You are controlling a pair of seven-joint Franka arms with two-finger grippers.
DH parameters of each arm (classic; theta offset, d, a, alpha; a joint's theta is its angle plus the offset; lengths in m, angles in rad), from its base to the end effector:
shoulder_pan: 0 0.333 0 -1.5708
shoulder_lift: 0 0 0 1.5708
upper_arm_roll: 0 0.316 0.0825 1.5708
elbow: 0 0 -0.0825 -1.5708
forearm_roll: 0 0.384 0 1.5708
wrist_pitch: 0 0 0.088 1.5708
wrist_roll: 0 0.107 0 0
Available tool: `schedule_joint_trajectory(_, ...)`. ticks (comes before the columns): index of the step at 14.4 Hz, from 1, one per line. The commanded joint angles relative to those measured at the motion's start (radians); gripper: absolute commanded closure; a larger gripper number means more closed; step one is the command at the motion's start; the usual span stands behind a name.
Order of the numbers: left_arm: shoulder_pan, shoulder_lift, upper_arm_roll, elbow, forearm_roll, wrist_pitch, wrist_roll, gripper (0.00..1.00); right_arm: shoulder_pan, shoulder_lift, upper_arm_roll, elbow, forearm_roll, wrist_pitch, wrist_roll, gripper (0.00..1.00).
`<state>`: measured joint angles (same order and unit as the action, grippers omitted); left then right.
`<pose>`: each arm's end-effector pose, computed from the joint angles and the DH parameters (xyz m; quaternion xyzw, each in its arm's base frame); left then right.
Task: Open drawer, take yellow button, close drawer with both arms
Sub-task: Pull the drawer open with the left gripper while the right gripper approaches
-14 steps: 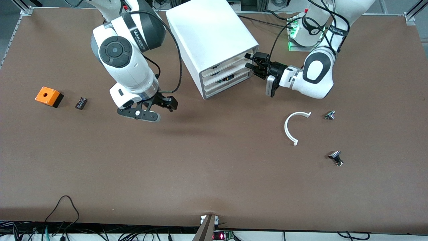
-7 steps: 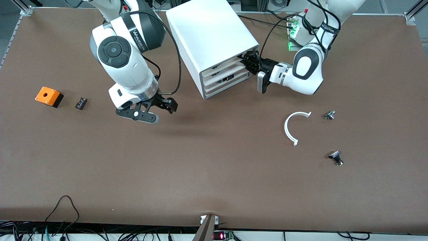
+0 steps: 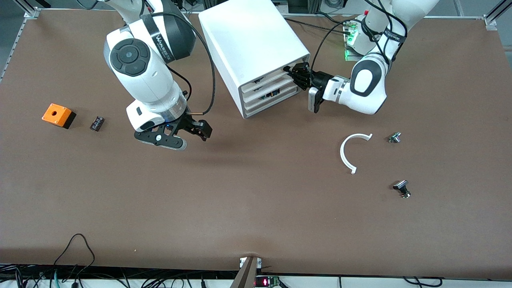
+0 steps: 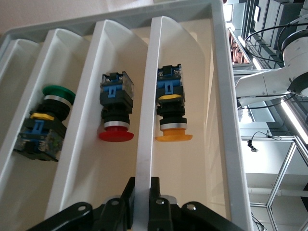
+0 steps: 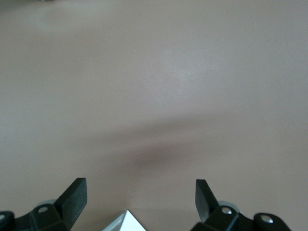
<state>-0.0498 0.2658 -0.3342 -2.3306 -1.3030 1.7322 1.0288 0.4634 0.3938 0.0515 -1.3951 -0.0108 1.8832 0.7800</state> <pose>0.3998 -0.2598 0.2437 0.7436 -0.2073 -0.1513 0.6174 0.6019 0.3329 0.4927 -0.9900 0.1330 -0.0350 0.0322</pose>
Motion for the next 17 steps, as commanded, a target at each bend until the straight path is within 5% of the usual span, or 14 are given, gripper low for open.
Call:
schedule_joint_trajectory(1,0.053,0.070,0.014,0.065,0.014,0.004,0.010,1.00,0.011,0.066,0.004,0.112,0.009,-0.007,0.074,0.00)
schedule_joint_trajectory(7,0.154,0.156,0.017,0.220,0.166,-0.002,-0.050,1.00,0.063,0.200,0.002,0.313,0.005,-0.006,0.241,0.00)
schedule_joint_trajectory(12,0.156,0.165,0.021,0.274,0.206,0.000,-0.148,0.93,0.136,0.231,-0.007,0.354,-0.003,-0.007,0.464,0.00)
schedule_joint_trajectory(13,0.157,0.165,0.021,0.280,0.211,-0.002,-0.150,0.77,0.150,0.231,-0.007,0.354,-0.003,-0.006,0.516,0.00)
schedule_joint_trajectory(14,0.159,0.165,0.021,0.281,0.212,-0.002,-0.150,0.48,0.171,0.231,-0.007,0.355,-0.003,-0.006,0.560,0.00)
schedule_joint_trajectory(15,0.162,0.162,0.021,0.281,0.212,-0.003,-0.151,0.01,0.185,0.231,-0.006,0.366,-0.004,-0.006,0.594,0.00)
schedule_joint_trajectory(17,0.177,0.153,0.023,0.286,0.246,-0.008,-0.182,0.00,0.208,0.232,0.002,0.373,-0.001,-0.012,0.637,0.00)
